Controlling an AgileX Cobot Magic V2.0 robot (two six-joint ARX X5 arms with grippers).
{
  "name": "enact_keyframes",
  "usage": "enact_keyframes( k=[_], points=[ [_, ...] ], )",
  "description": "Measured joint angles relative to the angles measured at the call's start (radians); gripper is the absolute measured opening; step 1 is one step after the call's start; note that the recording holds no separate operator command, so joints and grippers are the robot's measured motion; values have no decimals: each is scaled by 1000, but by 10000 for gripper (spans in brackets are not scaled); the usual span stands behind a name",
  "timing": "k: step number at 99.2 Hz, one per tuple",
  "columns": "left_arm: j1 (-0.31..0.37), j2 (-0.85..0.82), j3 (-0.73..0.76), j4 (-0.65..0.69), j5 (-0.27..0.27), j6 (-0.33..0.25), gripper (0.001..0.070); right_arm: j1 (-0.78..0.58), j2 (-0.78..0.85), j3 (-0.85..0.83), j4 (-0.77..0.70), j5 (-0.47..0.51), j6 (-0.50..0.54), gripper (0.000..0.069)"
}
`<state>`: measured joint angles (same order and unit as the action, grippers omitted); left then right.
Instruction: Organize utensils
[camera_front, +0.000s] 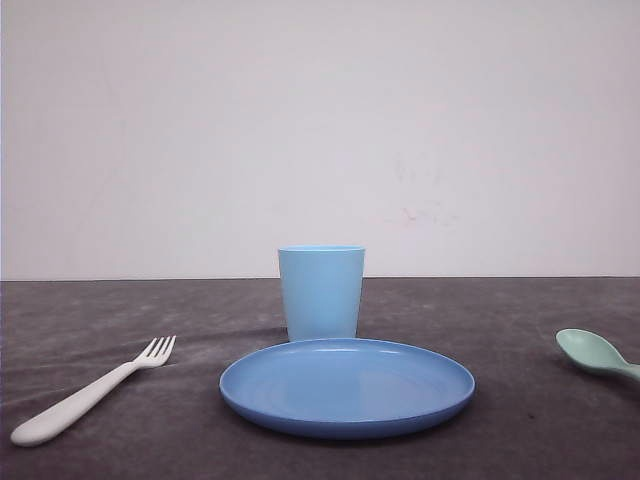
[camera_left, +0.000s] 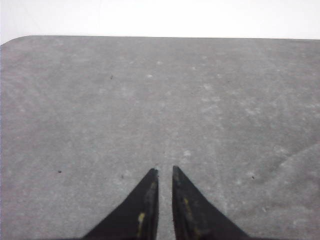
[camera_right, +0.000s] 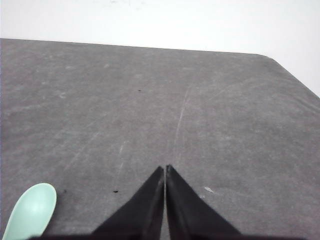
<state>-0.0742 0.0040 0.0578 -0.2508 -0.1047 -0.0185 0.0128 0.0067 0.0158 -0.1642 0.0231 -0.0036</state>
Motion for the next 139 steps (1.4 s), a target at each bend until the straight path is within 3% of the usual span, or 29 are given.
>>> enact_keyframes(
  k=[25,45,83,94,105,118,128,139],
  points=[
    [0,0,-3,11,0,-13,25,0,0,0,3,-33,35,4],
    [0,0,-13,43,0,-122,25,0,0,0,12,-135,194,4],
    [0,0,-14,51,8,-258,25,0,0,7,21,-153,376,4],
    [0,17,1,38,40,-307,25,0,31,69,-24,-153,412,4],
    [0,88,92,19,60,-341,25,0,113,191,-64,-154,415,4],
    [0,228,269,-16,90,-344,25,0,281,357,-144,-180,384,4],
    [0,375,421,-76,139,-323,25,0,427,501,-225,-204,322,4],
    [-3,544,592,-179,156,-284,25,0,567,663,-328,-205,234,4]
  ],
)
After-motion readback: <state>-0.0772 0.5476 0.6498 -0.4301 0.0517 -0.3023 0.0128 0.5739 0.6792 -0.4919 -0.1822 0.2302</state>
